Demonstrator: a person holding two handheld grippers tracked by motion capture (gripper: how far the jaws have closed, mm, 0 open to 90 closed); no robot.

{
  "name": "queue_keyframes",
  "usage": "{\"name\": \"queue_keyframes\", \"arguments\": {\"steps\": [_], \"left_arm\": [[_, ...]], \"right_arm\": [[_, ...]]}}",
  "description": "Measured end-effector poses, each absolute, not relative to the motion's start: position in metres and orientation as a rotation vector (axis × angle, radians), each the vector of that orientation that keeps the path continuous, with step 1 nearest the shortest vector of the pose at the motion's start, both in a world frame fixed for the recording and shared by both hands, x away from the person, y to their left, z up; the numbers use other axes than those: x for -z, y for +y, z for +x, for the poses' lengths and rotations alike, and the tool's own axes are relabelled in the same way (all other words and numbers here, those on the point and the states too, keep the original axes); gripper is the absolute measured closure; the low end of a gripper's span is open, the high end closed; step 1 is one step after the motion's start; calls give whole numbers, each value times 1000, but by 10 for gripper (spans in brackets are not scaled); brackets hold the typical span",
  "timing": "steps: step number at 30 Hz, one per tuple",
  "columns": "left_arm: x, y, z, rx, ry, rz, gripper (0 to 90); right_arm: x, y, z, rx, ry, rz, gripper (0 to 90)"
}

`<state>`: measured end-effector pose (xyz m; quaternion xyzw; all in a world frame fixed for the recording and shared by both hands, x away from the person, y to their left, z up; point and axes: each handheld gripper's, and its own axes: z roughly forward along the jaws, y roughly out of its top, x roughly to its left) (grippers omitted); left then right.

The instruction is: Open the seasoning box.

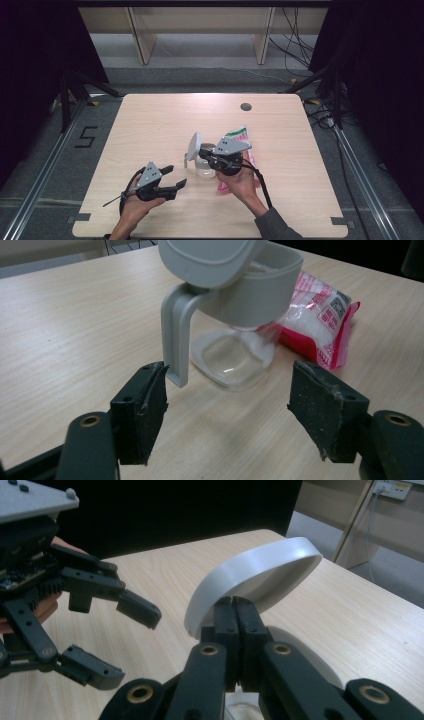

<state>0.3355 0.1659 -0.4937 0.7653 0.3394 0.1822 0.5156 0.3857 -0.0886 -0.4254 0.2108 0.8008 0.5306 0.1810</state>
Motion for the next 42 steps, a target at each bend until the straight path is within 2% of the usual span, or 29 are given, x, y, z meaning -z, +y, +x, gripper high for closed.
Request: {"name": "queue_keyframes", "arguments": {"steps": [11,15,17,22,31,35,42], "left_arm": [[496,170,333,-441,843,1828,309],[496,172,333,-441,842,1827,309],[496,173,332,-440,852,1821,308],[498,171,332,-423,863,1814,308],[502,172,333,-415,882,1837,308],[501,173,333,-409,878,1828,311],[502,173,334,-408,877,1834,308]], "right_arm": [[421,-79,382,-1507,2284,534,879],[419,-96,387,-1497,2260,611,802],[419,-117,396,-1467,2217,673,729],[419,-153,406,-1434,2217,800,649],[425,-185,418,-1384,2172,943,555],[436,-192,423,-1341,2159,1033,476],[448,-201,431,-1280,2163,1070,430]]}}
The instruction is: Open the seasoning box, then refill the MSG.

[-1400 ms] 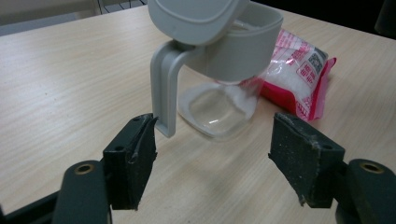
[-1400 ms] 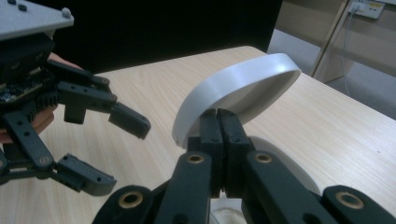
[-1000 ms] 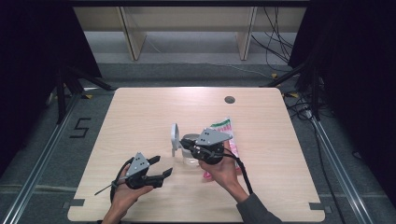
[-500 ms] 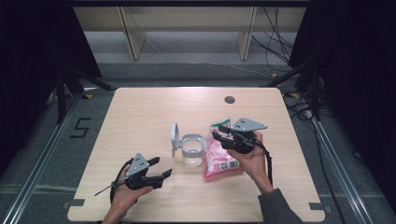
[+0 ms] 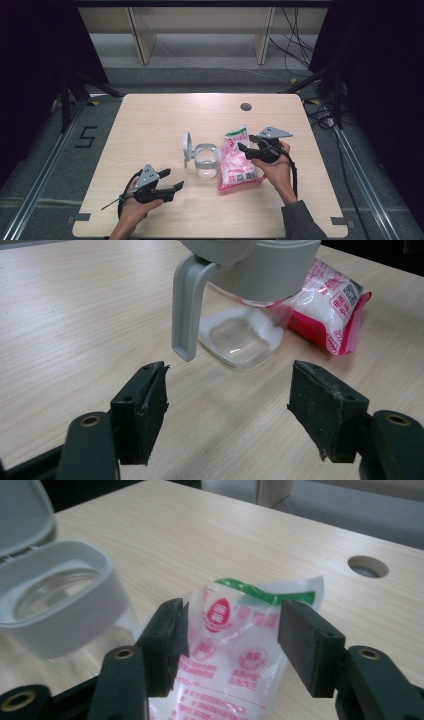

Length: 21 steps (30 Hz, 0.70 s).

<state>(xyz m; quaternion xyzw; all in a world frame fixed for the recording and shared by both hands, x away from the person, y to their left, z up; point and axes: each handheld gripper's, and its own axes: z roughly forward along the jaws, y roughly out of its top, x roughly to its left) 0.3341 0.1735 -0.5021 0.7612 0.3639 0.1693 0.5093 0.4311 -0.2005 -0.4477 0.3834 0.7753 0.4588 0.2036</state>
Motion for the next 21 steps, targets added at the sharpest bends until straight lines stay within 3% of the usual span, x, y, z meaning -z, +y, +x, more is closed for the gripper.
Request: {"name": "queue_keyframes", "arguments": {"steps": [7,21], "left_arm": [[503,175,336,-405,891,1821,305],[502,175,336,-415,869,1831,305]], "right_arm": [[463,-210,441,-1272,2199,1188,380],[479,-214,450,-1245,2224,1251,367]]}}
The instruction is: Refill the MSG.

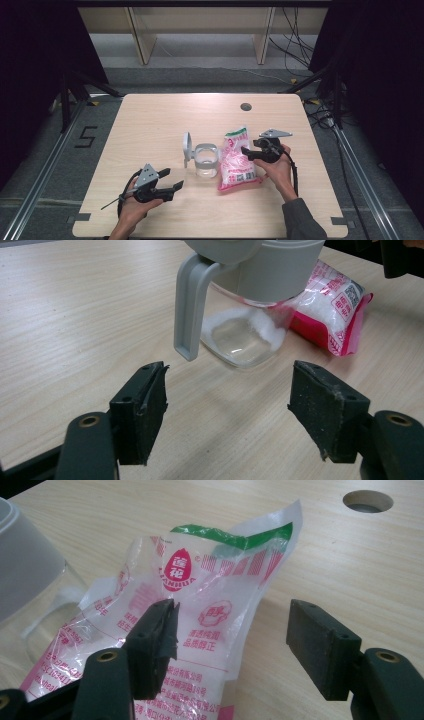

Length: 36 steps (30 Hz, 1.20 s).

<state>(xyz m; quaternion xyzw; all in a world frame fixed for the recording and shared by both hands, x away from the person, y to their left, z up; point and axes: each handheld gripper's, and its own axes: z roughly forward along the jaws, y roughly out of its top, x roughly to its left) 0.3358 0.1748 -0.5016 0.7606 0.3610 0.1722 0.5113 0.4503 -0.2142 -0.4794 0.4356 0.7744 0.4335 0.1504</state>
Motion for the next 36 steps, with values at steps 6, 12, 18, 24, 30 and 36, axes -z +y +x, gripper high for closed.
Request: {"name": "queue_keyframes", "arguments": {"steps": [6,12,18,24,30,36], "left_arm": [[503,172,334,-380,876,1802,303],[502,173,334,-391,883,1815,302],[503,172,334,-393,882,1819,302],[503,172,334,-393,882,1819,302],[504,172,334,-388,880,1814,302],[504,171,334,-387,879,1817,302]], "right_arm": [[484,-212,454,-1233,2239,1272,356],[486,-208,458,-1247,2238,1295,359],[489,-207,462,-1218,2265,1274,369],[491,-200,467,-1222,2294,1270,394],[493,-196,469,-1211,2316,1277,471],[494,-196,470,-1223,2326,1306,542]]}}
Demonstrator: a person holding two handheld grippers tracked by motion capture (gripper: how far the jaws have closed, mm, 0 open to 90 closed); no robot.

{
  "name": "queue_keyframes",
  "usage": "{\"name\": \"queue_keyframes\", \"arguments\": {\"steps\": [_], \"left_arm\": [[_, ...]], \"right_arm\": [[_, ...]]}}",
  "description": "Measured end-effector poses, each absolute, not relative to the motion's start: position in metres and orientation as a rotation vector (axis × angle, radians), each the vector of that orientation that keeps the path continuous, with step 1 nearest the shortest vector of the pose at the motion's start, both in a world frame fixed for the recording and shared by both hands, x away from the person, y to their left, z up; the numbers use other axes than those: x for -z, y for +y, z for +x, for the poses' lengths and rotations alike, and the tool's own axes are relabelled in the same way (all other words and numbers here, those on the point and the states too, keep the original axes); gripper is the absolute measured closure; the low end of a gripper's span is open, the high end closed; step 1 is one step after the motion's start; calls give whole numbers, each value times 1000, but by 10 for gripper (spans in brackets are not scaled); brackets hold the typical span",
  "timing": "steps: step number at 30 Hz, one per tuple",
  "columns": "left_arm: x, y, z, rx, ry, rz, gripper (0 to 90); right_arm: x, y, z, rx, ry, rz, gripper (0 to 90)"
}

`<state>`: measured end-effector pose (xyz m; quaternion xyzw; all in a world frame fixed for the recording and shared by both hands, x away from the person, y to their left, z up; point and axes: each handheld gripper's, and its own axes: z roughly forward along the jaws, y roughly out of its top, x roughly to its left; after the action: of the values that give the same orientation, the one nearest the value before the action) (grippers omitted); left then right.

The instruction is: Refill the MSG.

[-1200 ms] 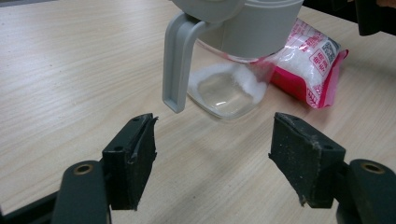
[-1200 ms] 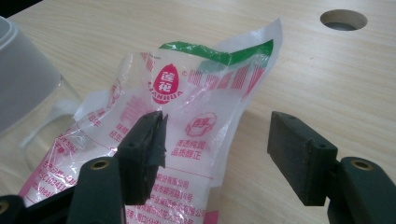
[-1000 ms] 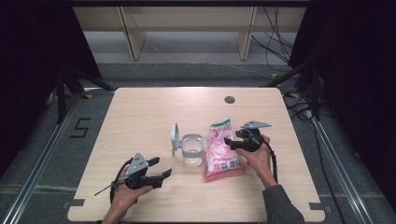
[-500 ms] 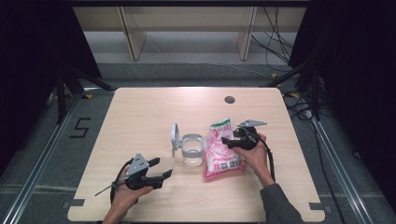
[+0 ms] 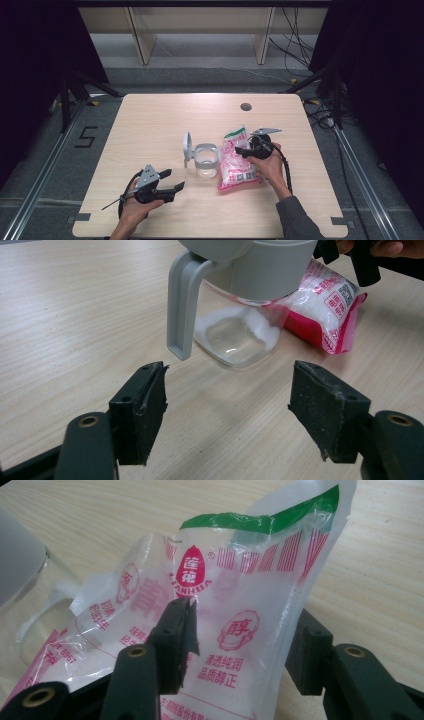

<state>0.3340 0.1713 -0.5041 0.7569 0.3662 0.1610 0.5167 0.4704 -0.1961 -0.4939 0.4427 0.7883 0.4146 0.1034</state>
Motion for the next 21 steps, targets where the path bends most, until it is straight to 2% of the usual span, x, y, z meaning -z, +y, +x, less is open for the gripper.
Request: {"name": "queue_keyframes", "arguments": {"steps": [10,15,17,19,21], "left_arm": [[504,171,334,-390,886,1816,302],[504,172,334,-402,861,1836,302],[504,171,333,-392,885,1822,302],[504,171,333,-392,884,1822,302],[504,171,333,-392,884,1823,302]], "right_arm": [[496,-191,474,-1196,2351,1309,573],[497,-194,477,-1213,2374,1382,631],[498,-195,478,-1222,2373,1368,725],[499,-195,478,-1242,2362,1367,753],[499,-198,477,-1265,2351,1368,845]]}}
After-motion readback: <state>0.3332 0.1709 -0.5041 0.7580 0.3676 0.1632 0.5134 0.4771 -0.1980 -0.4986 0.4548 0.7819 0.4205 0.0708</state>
